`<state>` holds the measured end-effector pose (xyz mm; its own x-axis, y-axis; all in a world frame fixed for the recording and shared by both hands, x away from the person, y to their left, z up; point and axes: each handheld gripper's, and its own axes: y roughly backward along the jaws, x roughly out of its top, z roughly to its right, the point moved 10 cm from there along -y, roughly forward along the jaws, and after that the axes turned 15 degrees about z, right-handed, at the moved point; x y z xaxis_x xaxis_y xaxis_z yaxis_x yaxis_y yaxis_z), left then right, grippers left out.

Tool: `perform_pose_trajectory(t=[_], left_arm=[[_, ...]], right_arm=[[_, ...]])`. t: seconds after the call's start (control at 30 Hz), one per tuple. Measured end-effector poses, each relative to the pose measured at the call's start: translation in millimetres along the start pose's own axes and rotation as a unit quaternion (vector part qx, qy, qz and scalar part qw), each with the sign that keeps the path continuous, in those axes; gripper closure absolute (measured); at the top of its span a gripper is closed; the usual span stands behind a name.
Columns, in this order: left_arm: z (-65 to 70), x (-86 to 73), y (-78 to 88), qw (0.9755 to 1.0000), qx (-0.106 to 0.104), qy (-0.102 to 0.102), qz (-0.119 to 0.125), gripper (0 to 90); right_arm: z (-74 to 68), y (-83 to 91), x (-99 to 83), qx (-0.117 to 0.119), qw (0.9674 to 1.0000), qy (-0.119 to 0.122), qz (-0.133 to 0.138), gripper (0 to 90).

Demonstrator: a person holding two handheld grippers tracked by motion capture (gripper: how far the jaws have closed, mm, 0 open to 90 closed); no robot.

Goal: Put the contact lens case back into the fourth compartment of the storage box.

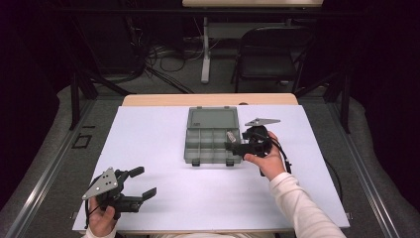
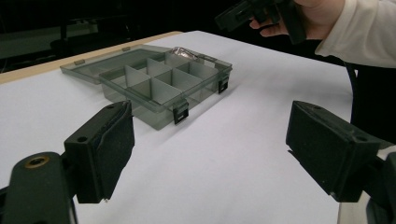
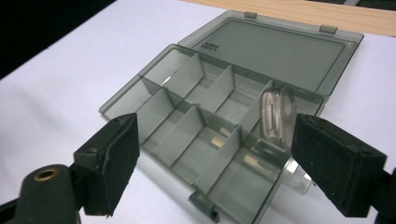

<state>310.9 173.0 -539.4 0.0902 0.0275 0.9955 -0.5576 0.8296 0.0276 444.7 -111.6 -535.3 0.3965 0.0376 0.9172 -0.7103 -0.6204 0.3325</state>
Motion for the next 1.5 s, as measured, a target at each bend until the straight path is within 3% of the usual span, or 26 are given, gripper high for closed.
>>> perform_pose_trajectory(t=[0.23, 0.4, 0.63, 0.93, 1.37, 1.5], left_arm=[[0.2, 0.0, -0.2, 1.0000, 0.001, 0.000, 0.000, 16.1], [0.0, -0.1, -0.2, 1.0000, 0.003, -0.001, -0.001, 16.1], [-0.3, -0.2, -0.2, 1.0000, 0.005, 0.000, -0.002, 16.1], [-0.6, -0.3, 0.0, 1.0000, 0.005, 0.000, -0.002, 16.0], [-0.8, 0.5, 1.2, 1.0000, 0.003, -0.001, 0.002, 16.1], [-2.4, 0.4, 2.3, 1.0000, 0.007, 0.002, 0.002, 16.1]], right_arm=[[-11.9, 26.8, -8.6, -0.004, 0.9996, 0.019, 0.019, 15.3], [-18.2, 47.3, -16.8, 0.000, 0.9994, 0.012, 0.032, 15.2], [-18.9, 69.5, -36.4, -0.011, 0.9991, -0.004, 0.042, 15.2], [-16.4, 89.9, -59.0, -0.036, 0.9980, -0.005, 0.052, 15.2], [-9.0, 105.4, -65.2, -0.055, 0.9949, -0.003, 0.085, 15.2], [-5.1, 107.2, -68.6, -0.058, 0.9949, -0.005, 0.083, 15.2]])
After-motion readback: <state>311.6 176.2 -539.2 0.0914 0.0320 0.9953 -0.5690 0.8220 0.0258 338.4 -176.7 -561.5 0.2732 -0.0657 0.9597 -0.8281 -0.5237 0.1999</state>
